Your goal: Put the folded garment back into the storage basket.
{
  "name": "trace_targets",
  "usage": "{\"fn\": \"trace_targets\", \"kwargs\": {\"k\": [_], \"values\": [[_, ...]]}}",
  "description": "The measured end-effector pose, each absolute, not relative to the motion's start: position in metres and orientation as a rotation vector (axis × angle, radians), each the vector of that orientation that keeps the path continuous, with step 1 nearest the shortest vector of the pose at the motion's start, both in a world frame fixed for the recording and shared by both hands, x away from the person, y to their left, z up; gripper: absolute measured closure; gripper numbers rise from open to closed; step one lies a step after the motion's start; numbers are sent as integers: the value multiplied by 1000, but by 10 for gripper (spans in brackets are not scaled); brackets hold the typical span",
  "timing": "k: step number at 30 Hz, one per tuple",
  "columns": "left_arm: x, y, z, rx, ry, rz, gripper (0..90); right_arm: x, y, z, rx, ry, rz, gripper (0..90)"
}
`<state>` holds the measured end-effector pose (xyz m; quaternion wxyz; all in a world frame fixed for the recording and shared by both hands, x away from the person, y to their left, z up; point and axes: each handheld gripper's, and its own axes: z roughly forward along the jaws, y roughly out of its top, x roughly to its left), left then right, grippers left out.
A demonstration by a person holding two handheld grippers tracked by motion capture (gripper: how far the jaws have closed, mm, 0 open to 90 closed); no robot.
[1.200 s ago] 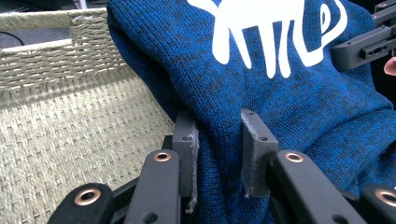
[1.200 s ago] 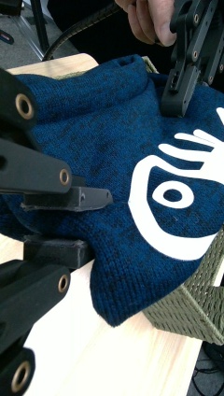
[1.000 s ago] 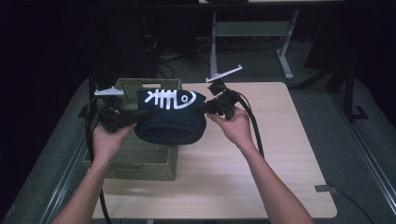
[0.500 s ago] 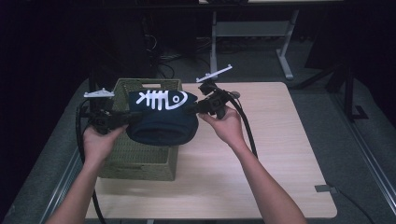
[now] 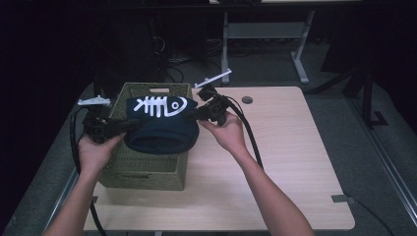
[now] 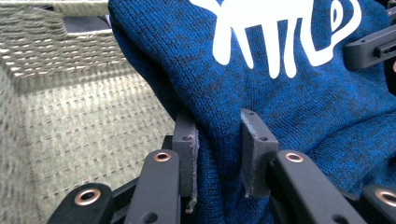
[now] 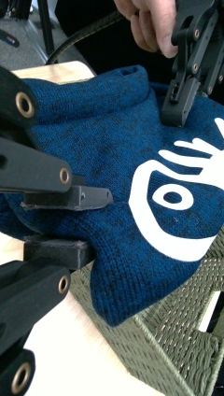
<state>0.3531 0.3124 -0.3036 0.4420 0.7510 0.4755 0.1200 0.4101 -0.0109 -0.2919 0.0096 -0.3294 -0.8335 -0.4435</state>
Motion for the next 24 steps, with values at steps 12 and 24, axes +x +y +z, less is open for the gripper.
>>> {"fn": "trace_targets", "kwargs": {"k": [12, 24], "values": [[353, 329, -308, 1854, 1219, 301, 709, 415, 9, -298, -1010, -2600, -1367, 780], [351, 343, -314, 1848, 1248, 310, 704, 418, 26, -305, -995, -2596, -1354, 776]]}}
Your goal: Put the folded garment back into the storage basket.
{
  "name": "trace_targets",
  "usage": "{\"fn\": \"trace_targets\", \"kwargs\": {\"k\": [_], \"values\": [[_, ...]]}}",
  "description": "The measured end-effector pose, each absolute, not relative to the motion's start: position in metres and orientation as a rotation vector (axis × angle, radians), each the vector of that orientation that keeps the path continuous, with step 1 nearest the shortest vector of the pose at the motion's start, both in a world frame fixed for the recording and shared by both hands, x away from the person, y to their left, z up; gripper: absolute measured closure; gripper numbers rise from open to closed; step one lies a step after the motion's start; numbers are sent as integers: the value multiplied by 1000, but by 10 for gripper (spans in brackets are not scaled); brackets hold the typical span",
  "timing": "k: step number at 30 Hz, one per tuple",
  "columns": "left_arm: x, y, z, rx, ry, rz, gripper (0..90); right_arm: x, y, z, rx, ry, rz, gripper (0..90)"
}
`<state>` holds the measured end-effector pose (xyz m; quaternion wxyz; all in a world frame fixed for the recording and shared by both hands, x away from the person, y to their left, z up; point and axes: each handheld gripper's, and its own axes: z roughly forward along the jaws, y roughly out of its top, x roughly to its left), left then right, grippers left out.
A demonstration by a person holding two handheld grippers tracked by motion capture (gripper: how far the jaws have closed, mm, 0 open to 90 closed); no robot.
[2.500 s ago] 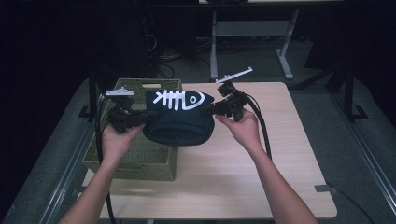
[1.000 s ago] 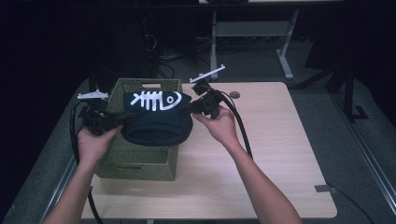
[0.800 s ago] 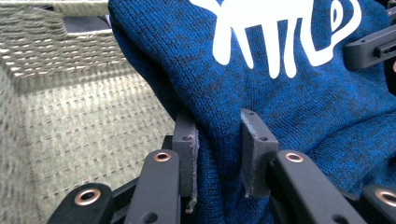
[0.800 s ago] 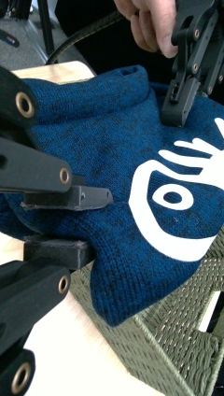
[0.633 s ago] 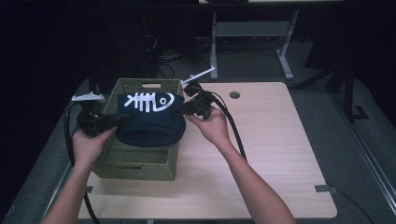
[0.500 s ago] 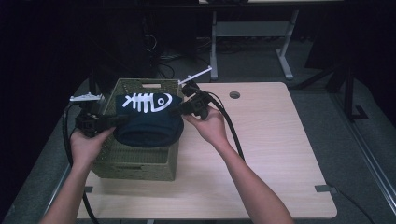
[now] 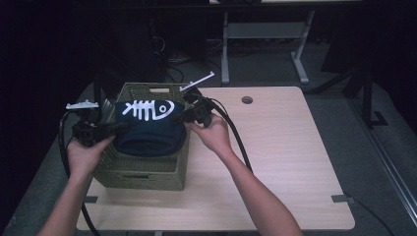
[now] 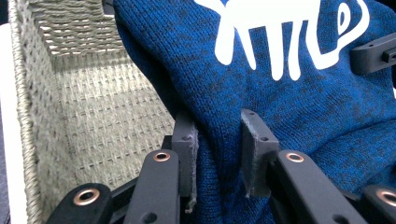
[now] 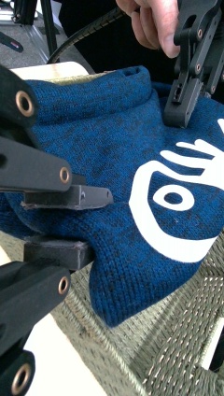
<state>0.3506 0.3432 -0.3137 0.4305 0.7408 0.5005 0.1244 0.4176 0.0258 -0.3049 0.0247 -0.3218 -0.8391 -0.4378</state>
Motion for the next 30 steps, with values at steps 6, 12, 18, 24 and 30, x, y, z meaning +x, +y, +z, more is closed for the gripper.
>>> {"fn": "trace_targets", "kwargs": {"k": [6, 12, 18, 24, 30], "values": [[349, 347, -316, 1852, 1261, 315, 702, 419, 31, -309, -992, -2586, -1344, 776], [351, 350, -319, 1854, 1269, 314, 701, 419, 34, -311, -988, -2592, -1337, 774], [353, 353, -322, 1849, 1288, 322, 693, 421, 39, -315, -990, -2594, -1329, 770], [354, 359, -329, 1847, 1310, 317, 688, 422, 47, -320, -990, -2602, -1312, 770], [355, 364, -334, 1856, 1324, 321, 686, 423, 54, -325, -990, -2605, -1300, 769]]}}
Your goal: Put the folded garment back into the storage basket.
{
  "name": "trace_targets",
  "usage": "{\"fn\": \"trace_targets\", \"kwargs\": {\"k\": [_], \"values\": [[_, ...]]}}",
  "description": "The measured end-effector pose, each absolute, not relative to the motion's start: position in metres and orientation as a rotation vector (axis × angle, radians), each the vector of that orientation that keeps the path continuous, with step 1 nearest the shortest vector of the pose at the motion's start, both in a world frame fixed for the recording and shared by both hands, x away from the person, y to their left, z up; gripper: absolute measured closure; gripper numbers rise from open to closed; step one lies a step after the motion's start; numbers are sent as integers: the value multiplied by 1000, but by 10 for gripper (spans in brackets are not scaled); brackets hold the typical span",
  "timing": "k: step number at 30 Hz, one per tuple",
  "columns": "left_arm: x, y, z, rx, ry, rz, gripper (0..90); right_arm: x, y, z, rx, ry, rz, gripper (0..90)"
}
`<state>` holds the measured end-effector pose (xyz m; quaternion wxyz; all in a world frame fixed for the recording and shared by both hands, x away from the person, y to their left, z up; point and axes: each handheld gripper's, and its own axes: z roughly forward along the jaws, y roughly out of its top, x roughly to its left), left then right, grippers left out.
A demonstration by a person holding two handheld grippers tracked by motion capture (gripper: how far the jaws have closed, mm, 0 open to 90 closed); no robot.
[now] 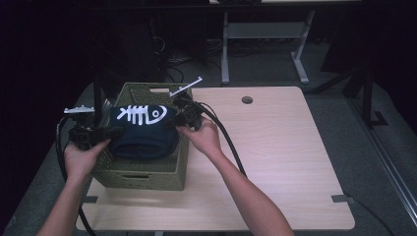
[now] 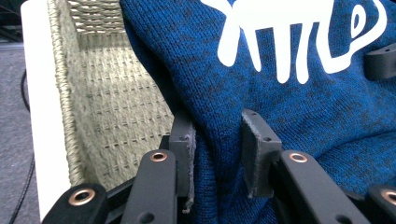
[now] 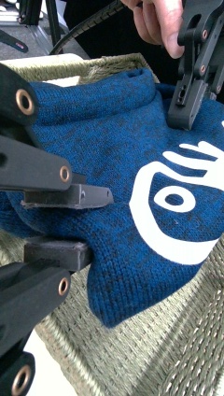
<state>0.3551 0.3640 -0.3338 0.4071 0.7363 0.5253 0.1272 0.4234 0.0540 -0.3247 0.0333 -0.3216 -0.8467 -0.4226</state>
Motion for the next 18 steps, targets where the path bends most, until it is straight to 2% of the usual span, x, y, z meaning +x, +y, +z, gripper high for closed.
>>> {"fn": "trace_targets", "kwargs": {"k": [18], "values": [[355, 372, -345, 1872, 1371, 339, 672, 424, 70, -338, -970, -2650, -1234, 755]]}}
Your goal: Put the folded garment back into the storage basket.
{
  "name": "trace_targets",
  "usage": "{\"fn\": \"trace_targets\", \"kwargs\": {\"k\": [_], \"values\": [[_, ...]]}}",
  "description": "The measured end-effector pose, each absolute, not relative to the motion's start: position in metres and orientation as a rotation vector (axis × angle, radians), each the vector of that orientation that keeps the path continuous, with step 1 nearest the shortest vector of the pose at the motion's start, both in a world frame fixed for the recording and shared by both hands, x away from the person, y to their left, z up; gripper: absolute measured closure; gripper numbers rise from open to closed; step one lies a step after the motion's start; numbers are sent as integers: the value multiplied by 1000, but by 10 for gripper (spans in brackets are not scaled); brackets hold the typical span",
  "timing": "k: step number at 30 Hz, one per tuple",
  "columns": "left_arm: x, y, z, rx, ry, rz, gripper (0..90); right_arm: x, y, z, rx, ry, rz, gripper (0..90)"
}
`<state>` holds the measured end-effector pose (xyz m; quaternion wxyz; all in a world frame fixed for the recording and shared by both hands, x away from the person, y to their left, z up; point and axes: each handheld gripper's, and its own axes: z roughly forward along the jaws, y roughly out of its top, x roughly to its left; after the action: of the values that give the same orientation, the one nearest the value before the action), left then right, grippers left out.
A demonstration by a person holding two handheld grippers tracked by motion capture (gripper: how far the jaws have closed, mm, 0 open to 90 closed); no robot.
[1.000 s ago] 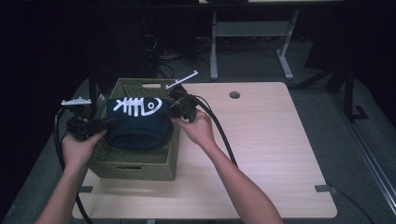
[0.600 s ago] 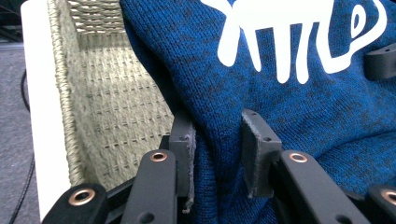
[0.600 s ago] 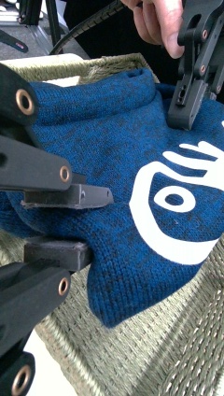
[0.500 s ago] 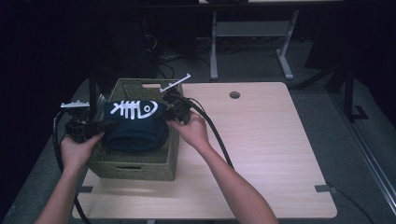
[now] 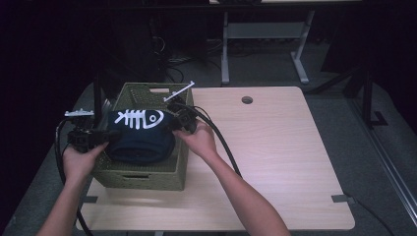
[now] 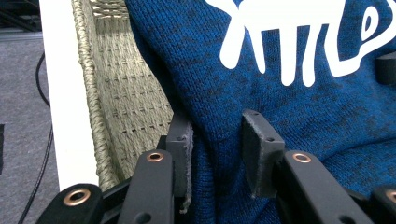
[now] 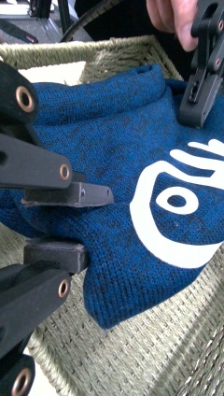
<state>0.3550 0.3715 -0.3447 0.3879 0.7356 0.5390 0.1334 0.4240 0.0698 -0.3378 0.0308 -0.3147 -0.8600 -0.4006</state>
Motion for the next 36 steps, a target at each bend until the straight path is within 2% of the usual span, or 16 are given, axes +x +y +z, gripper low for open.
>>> {"fn": "trace_targets", "kwargs": {"k": [10, 12, 13, 14, 15, 16, 26, 36], "values": [[359, 370, -349, 1902, 1376, 342, 676, 423, 73, -343, -976, -2686, -1212, 724], [361, 368, -351, 1921, 1382, 371, 666, 423, 72, -342, -987, -2697, -1205, 619], [362, 368, -352, 1938, 1394, 402, 629, 422, 72, -342, -1007, -2716, -1203, 515], [363, 368, -353, 1952, 1414, 447, 553, 422, 71, -340, -1045, -2740, -1205, 460], [364, 369, -354, 1957, 1424, 469, 506, 422, 69, -338, -1073, -2753, -1206, 436], [364, 371, -355, 1953, 1421, 458, 509, 422, 67, -336, -1088, -2759, -1218, 407], [362, 374, -350, 1891, 1399, 432, 499, 429, 48, -328, -1072, -2674, -1278, 417], [356, 362, -342, 1851, 1337, 407, 469, 428, 30, -321, -1007, -2614, -1344, 419]]}}
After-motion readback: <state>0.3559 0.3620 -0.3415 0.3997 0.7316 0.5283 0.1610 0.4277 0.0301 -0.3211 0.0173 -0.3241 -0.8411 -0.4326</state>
